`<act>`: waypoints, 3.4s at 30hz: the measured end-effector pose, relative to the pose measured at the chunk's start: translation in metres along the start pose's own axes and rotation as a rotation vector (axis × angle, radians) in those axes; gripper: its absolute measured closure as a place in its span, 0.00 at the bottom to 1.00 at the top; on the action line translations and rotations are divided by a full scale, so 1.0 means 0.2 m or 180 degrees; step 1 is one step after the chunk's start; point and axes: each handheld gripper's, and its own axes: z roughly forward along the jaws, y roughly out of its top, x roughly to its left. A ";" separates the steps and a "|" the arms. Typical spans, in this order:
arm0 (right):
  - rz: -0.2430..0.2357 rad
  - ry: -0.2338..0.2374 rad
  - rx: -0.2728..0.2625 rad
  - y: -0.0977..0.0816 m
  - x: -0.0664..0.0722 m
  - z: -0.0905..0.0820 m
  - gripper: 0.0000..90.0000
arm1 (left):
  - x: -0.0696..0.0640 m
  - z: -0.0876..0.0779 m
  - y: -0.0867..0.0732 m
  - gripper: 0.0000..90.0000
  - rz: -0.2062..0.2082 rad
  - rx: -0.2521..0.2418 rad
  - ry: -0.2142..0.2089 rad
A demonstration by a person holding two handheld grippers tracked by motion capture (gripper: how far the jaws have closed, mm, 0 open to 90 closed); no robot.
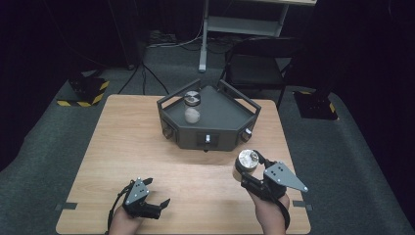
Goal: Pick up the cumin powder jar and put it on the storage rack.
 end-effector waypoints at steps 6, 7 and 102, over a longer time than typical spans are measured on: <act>-0.0051 0.0017 0.0014 0.04 0.00 0.06 0.39 | 0.00 0.00 0.00 0.01 0.0011 0.0001 -0.0019; -0.0026 0.0025 0.0013 0.05 -0.01 0.08 0.39 | 0.00 0.00 0.00 0.01 0.0017 0.0002 -0.0016; 0.0051 -0.0239 0.0337 0.33 -0.26 1.10 0.39 | 0.04 -0.01 -0.01 0.01 -0.0035 -0.0033 -0.0132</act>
